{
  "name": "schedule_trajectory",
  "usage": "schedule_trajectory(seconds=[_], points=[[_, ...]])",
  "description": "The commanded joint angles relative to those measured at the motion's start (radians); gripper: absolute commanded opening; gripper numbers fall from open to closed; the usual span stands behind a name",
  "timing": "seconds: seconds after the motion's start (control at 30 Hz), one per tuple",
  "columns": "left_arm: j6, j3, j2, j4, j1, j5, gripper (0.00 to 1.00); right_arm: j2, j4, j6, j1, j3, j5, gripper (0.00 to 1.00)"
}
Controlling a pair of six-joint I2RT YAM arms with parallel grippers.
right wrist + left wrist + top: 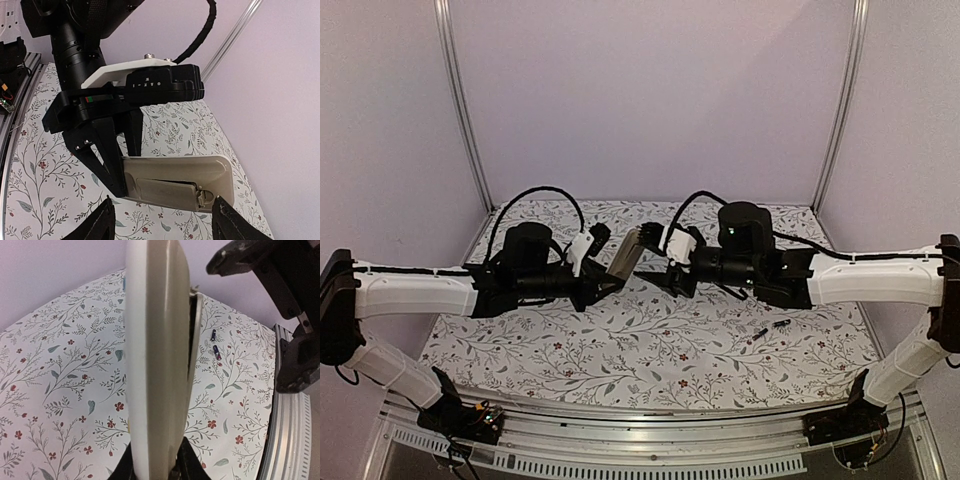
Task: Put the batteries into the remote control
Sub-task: Remove the battery cover from the remote control.
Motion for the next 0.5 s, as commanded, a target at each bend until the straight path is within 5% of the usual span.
schedule_trajectory(seconds=[0.0,0.47], points=[[0.012,-0.008,-0.006,0.014,-0.001,0.005,0.00,0.038,0.030,-0.032,-0.008,0.039,0.038,0.65],[-0.008,-0.003,-0.007,0.037,-0.001,-0.003,0.00,0.110,0.008,-0.024,-0.016,0.073,-0.022,0.62]])
